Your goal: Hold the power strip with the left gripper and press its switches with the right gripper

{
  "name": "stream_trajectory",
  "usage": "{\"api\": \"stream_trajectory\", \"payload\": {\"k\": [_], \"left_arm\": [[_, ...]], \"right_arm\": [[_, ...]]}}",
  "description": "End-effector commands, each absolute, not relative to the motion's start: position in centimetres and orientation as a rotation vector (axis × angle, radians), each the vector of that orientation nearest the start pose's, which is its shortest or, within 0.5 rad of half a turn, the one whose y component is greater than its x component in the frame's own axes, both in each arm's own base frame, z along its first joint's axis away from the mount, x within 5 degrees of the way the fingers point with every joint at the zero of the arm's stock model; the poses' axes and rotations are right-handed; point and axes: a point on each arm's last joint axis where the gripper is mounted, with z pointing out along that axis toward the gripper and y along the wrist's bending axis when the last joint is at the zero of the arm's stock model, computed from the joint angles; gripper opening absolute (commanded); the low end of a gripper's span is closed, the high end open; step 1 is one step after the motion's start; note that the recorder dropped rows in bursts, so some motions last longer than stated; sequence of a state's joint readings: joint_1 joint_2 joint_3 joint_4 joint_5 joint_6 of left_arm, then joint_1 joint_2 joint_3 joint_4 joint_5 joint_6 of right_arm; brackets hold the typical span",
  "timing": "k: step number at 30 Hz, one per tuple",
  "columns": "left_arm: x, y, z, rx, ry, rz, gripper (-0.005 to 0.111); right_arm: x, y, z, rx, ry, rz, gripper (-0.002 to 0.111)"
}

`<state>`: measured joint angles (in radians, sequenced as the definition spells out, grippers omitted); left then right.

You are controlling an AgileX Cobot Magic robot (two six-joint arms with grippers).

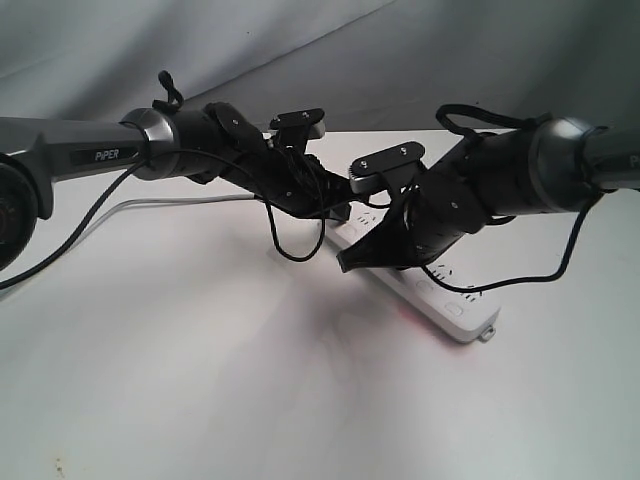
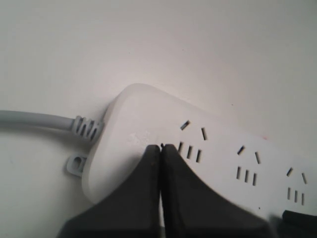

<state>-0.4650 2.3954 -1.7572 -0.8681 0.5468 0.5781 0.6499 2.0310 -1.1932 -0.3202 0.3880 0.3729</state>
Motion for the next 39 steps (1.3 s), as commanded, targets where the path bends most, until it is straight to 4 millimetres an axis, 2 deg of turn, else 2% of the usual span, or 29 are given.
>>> {"api": "stream_trajectory", "payload": {"k": [1, 7, 18, 20, 24, 29, 36, 37, 39], "left_arm": [[43.7, -26.2, 10.3, 0.515, 2.525, -0.779, 0.000], [43.7, -26.2, 10.3, 0.512, 2.526, -0.780, 0.000], [43.7, -26.2, 10.3, 0.510, 2.527, -0.781, 0.000], [43.7, -26.2, 10.4, 0.510, 2.525, -0.781, 0.000], [43.7, -26.2, 11.4, 0.507, 2.501, -0.780, 0.000], [43.8, -26.2, 14.1, 0.513, 2.442, -0.784, 0.000], [43.2, -25.7, 20.3, 0.522, 2.314, -0.784, 0.000], [42.7, -25.2, 22.0, 0.516, 2.283, -0.778, 0.000], [42.1, -23.9, 23.6, 0.497, 2.265, -0.763, 0.000]], "right_arm": [[30.2, 21.2, 8.7, -0.734, 2.773, -0.068, 0.000], [29.4, 20.2, 7.7, -0.733, 2.784, -0.144, 0.000], [29.4, 20.2, 7.8, -0.735, 2.779, -0.141, 0.000], [29.5, 20.3, 8.4, -0.729, 2.762, -0.128, 0.000], [29.8, 20.5, 11.6, -0.692, 2.677, -0.061, 0.000], [29.7, 20.5, 16.7, -0.643, 2.543, 0.030, 0.000], [28.2, 19.3, 24.1, -0.569, 2.377, 0.112, 0.000], [27.6, 18.7, 25.6, -0.549, 2.357, 0.111, 0.000], [26.5, 17.7, 27.8, -0.519, 2.329, 0.111, 0.000]]}}
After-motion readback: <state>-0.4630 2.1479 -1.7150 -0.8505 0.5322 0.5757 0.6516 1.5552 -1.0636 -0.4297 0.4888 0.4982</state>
